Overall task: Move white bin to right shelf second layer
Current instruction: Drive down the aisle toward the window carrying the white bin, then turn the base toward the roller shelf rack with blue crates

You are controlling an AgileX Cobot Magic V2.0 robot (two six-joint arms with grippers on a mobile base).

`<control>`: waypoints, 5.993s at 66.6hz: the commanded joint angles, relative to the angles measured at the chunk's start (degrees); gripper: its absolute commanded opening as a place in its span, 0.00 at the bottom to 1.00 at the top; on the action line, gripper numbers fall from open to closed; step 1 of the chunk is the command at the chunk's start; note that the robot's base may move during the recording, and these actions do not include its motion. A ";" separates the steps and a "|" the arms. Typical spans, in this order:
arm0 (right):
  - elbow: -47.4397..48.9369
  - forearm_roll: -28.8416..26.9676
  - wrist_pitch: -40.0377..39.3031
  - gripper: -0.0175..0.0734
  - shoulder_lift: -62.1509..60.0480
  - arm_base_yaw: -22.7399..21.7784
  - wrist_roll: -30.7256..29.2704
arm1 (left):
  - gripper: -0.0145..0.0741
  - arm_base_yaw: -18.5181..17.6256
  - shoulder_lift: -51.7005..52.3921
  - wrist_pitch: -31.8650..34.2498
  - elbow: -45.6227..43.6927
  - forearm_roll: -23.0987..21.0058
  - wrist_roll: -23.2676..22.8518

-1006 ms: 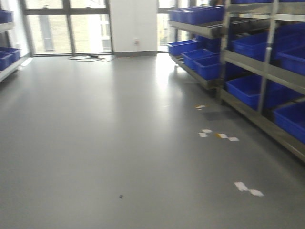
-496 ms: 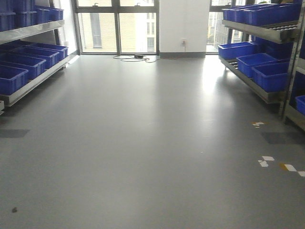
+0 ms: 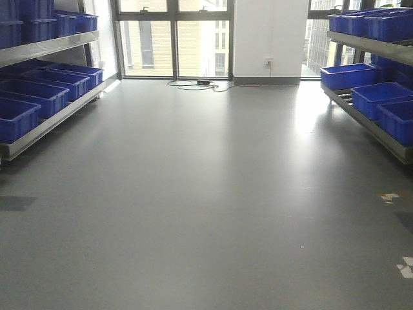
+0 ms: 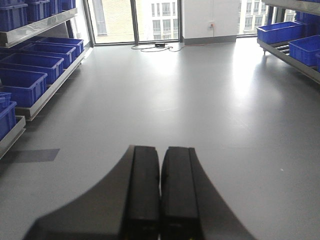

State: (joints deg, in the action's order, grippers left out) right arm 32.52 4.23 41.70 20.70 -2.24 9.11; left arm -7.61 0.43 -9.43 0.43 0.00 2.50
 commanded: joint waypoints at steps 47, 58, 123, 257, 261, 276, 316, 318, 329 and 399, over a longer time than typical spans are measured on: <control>1.82 0.22 -5.46 0.25 0.26 -0.30 0.32 | 0.26 -0.29 0.79 4.99 2.11 0.00 -0.30; 1.82 0.22 -5.46 0.25 0.26 -0.30 0.32 | 0.26 -0.29 0.79 4.99 2.11 0.00 -0.30; 1.82 0.22 -5.46 0.25 0.26 -0.30 0.32 | 0.26 -0.29 0.79 4.99 2.11 0.00 -0.30; 1.82 0.22 -5.41 0.25 0.26 -0.30 0.32 | 0.26 -0.29 0.79 4.99 2.11 0.00 -0.30; 1.82 0.22 -5.41 0.25 0.26 -0.30 0.32 | 0.26 -0.29 0.79 4.99 2.11 0.00 -0.30; 1.82 0.22 -5.41 0.25 0.26 -0.30 0.32 | 0.26 -0.29 0.79 4.99 2.11 0.00 -0.30; 1.82 0.22 -5.41 0.25 0.26 -0.30 0.32 | 0.26 -0.29 0.79 4.99 2.11 0.00 -0.30; 1.82 0.22 -5.41 0.25 0.26 -0.30 0.32 | 0.26 -0.29 0.79 4.99 2.11 0.00 -0.30; 1.82 0.22 -5.41 0.25 0.26 -0.30 0.32 | 0.26 -0.29 0.79 4.99 2.11 0.00 -0.30; 1.82 0.22 -5.41 0.25 0.26 -0.30 0.32 | 0.26 -0.29 0.79 4.99 2.11 0.00 -0.30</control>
State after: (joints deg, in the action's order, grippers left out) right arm 32.52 4.23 41.70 20.70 -2.24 9.11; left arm -7.61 0.43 -9.43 0.43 0.00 2.50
